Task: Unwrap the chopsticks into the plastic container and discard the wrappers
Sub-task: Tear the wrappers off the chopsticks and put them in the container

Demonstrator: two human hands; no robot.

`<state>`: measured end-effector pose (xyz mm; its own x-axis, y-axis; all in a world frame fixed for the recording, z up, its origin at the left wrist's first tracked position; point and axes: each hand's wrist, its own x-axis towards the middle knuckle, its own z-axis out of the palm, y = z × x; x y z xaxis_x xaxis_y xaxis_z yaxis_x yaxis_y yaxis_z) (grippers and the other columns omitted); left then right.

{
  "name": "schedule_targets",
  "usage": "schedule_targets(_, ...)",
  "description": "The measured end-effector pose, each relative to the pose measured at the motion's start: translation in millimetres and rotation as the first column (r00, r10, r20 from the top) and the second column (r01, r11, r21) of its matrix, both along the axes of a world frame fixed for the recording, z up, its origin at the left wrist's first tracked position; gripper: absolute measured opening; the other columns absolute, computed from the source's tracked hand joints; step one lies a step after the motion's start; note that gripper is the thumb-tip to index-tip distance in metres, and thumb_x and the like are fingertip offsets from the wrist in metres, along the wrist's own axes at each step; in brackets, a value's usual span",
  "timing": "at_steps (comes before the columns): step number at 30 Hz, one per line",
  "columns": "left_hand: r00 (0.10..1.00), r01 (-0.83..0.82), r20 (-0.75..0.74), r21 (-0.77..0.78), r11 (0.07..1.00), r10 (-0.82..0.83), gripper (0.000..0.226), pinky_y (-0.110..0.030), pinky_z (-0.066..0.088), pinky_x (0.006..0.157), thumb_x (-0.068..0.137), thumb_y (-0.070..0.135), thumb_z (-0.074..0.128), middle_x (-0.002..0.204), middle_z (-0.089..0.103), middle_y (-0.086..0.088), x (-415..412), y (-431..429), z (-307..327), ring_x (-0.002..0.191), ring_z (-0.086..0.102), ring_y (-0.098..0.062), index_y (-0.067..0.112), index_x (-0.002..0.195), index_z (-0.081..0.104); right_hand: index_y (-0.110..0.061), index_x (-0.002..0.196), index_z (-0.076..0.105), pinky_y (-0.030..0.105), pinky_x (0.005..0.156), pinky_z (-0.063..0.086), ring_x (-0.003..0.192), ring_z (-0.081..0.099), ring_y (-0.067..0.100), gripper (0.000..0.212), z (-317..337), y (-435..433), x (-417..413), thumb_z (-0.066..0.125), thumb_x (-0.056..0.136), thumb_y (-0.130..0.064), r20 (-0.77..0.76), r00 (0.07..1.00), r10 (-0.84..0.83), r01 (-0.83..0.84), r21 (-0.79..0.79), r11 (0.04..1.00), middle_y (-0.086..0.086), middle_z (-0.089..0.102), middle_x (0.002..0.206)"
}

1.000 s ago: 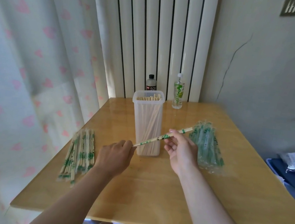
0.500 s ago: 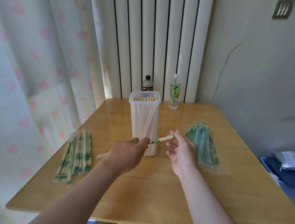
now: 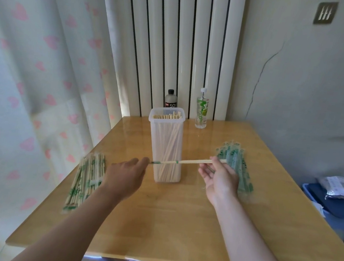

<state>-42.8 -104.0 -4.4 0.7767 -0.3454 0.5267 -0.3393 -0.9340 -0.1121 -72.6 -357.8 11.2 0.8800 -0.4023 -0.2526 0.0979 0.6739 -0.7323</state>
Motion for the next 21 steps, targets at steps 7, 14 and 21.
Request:
schedule_targets(7, 0.974, -0.227, -0.184, -0.806, 0.547, 0.133, 0.03, -0.037, 0.048, 0.066, 0.106, 0.033, 0.036, 0.081, 0.063, -0.001, 8.8, 11.1, 61.8, 0.071, 0.06, -0.024, 0.019, 0.114, 0.061, 0.004, 0.097, 0.066, 0.036, 0.074, 0.061, 0.086, 0.071, 0.031, 0.009, 0.0, -4.9, -4.0, 0.062, 0.1, -0.004, -0.023, 0.998, -0.06, 0.06, -0.019, 0.998, 0.019, 0.066, 0.094)
schedule_targets(14, 0.984, -0.077, -0.142, -0.877, 0.473, -0.104, 0.028, -0.036, 0.04, 0.057, 0.106, 0.033, 0.04, 0.068, 0.054, -0.004, 2.9, -21.8, 83.8, 0.056, 0.046, -0.018, 0.018, 0.1, 0.062, 0.001, 0.093, 0.066, 0.036, 0.072, 0.062, 0.079, 0.073, 0.028, 0.009, 42.3, 10.7, 0.2, 0.063, 0.099, -0.005, 0.104, 0.994, -0.037, 0.045, -0.073, 0.996, 0.015, 0.07, 0.082)
schedule_targets(21, 0.978, -0.053, -0.108, -0.955, 0.293, -0.178, 0.027, -0.036, 0.042, 0.059, 0.104, 0.035, 0.042, 0.071, 0.057, -0.007, 13.0, -28.6, 113.8, 0.062, 0.05, -0.021, 0.025, 0.088, 0.061, -0.001, 0.085, 0.063, 0.033, 0.067, 0.063, 0.064, 0.07, 0.021, 0.017, 139.6, 2.6, 22.0, 0.061, 0.101, -0.005, 0.348, 0.936, -0.06, 0.151, -0.242, 0.958, 0.011, 0.068, 0.07)
